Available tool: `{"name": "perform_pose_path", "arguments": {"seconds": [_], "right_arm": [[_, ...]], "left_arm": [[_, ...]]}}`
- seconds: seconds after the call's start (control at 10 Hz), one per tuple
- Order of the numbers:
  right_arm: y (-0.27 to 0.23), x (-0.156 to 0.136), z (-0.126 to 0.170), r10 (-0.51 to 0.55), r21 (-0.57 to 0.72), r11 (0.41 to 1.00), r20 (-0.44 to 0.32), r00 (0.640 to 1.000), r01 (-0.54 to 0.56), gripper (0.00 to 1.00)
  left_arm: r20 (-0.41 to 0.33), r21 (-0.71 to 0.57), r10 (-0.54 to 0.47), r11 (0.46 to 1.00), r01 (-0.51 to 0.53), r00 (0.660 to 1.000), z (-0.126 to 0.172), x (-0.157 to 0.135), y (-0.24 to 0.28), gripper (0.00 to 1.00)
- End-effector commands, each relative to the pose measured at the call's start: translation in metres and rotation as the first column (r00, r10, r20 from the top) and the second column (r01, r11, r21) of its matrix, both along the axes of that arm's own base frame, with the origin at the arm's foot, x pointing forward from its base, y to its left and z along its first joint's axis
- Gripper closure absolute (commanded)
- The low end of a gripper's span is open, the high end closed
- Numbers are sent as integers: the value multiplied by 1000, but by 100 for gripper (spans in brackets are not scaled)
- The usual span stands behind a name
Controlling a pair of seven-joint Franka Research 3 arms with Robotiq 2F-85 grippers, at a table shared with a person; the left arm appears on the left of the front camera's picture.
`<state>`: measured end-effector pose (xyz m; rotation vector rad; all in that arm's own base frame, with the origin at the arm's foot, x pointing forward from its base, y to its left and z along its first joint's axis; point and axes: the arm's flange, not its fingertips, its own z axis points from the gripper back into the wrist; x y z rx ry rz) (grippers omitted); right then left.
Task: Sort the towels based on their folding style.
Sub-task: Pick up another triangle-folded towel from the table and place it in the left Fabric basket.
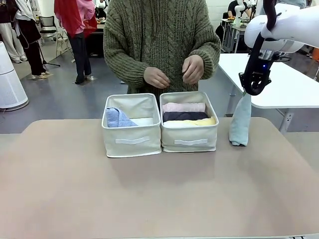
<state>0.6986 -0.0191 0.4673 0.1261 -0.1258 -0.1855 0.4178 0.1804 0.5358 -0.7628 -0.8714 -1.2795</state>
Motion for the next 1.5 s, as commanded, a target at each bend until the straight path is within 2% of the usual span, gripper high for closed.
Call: {"name": "perform_pose_path", "arguments": {"seconds": [0.0, 0.1, 0.2, 0.4, 0.5, 0.6, 0.7, 0.8, 1.1, 1.2, 1.3, 1.4], "right_arm": [[16, -41, 37, 119, -38, 992, -65, 991, -122, 92], [28, -80, 77, 228, -72, 970, -89, 970, -234, 92], [43, -126, 125, 316, -131, 938, -68, 946, -322, 92], [75, -193, 201, 410, -234, 885, -19, 912, -402, 92], [89, -218, 222, 450, -262, 860, -15, 893, -438, 92], [97, -233, 231, 471, -268, 850, -2, 882, -454, 92], [92, -238, 226, 435, -252, 870, -12, 900, -424, 92], [99, -240, 255, 439, -248, 869, -16, 898, -429, 92], [99, -240, 255, 439, -248, 869, -16, 898, -429, 92], [101, -244, 252, 443, -249, 866, -22, 896, -434, 85], [144, -224, 266, 639, -352, 715, -24, 769, -604, 85], [192, -201, 277, 774, -382, 576, -31, 632, -723, 85]], "left_arm": [[16, -14, -1, 1000, 1, 1000, 1, -1, 1, 0], [16, -14, -1, 1000, 1, 1000, 1, -1, 1, 0], [16, -14, -1, 1000, 1, 1000, 1, -1, 1, 0], [16, -14, -1, 1000, 1, 1000, 1, -1, 1, 0], [16, -14, -1, 1000, 1, 1000, 1, -1, 1, 0], [16, -14, -1, 1000, 1, 1000, 1, -1, 1, 0], [16, -14, -1, 1000, 1, 1000, 1, -1, 1, 0], [16, -14, -1, 1000, 1, 1000, 1, -1, 1, 0], [16, -14, -1, 1000, 1, 1000, 1, -1, 1, 0], [16, -14, -1, 1000, 1, 1000, 1, -1, 1, 0], [16, -14, -1, 1000, 1, 1000, 1, -1, 1, 0], [16, -14, -1, 1000, 1, 1000, 1, -1, 1, 0]]}}
